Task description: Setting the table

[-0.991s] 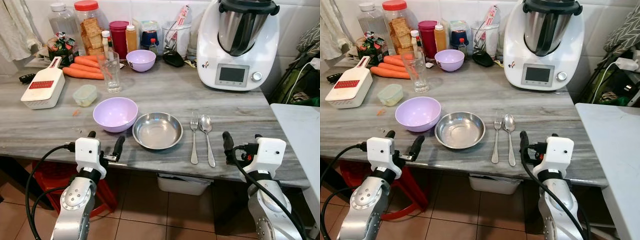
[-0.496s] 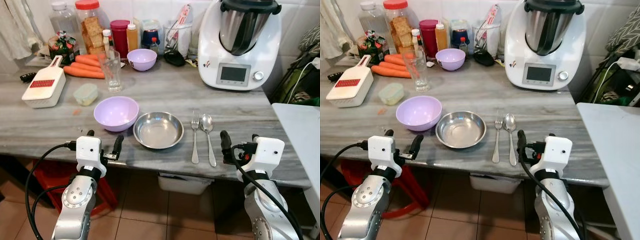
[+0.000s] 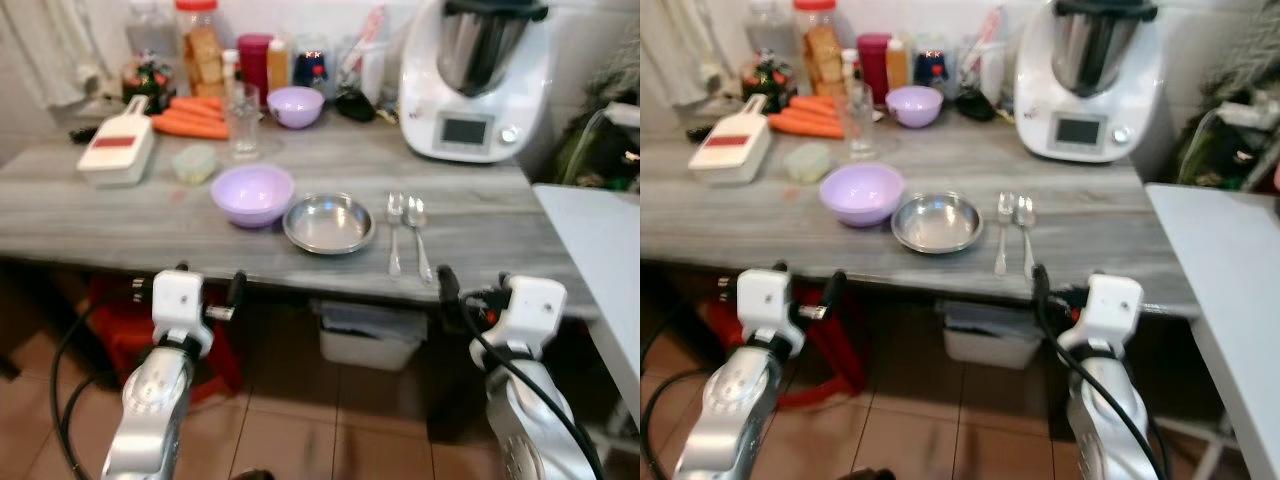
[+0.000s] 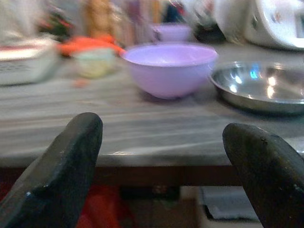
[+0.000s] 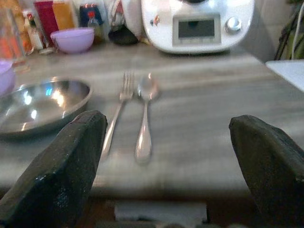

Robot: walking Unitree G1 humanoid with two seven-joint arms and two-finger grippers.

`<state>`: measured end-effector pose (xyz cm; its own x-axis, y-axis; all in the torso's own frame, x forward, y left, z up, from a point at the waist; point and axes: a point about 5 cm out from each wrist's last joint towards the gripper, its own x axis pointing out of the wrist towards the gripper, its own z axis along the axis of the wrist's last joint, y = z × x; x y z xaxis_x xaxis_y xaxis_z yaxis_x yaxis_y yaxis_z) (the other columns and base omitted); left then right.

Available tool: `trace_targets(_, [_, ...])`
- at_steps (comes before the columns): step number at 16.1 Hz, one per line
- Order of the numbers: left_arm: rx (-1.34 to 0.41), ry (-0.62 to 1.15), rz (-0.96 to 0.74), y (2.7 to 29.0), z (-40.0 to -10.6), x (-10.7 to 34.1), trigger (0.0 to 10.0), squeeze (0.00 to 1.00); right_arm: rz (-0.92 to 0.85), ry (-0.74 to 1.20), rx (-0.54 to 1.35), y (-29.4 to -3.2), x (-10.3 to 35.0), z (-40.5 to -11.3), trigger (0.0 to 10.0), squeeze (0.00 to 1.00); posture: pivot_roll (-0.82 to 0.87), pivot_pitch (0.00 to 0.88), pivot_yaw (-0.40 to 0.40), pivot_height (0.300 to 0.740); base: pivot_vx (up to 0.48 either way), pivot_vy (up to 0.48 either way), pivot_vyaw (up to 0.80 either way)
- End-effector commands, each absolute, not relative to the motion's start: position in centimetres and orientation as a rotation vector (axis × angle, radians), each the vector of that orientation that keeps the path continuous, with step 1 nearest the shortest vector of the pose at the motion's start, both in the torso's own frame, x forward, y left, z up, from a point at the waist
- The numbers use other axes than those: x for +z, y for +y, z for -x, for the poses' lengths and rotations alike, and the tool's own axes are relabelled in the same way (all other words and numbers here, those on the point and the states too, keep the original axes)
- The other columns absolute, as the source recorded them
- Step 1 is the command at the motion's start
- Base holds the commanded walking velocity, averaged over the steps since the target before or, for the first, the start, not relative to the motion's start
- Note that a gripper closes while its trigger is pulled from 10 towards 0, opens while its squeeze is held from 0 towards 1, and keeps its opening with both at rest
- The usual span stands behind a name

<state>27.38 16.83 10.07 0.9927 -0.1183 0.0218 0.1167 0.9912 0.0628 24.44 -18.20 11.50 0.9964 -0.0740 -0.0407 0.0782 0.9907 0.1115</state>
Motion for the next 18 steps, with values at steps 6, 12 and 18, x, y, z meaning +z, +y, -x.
trace_targets(6, [-0.099, 0.012, -0.076, 17.49, -26.93, 9.33, 10.0, 0.0, -0.095, 0.022, -0.074, -17.8, 11.94, -25.07, 10.0, 0.0, 0.0, 0.0, 0.021, 0.74, -0.341, 0.0, 0.0])
trace_targets(12, [-0.101, 0.021, -0.086, 17.54, -26.73, 8.9, 10.0, 0.0, -0.003, -0.029, -0.123, -18.72, 12.37, -24.18, 10.0, 0.0, 0.0, 0.0, 0.017, 0.74, -0.332, 0.0, 0.0])
trace_targets(18, [-0.145, -0.011, -0.087, 16.98, -26.89, 9.07, 10.0, 0.0, -0.003, -0.029, -0.122, -18.57, 12.27, -24.4, 10.0, 0.0, 0.0, 0.0, 0.015, 0.74, -0.049, 0.0, -0.49])
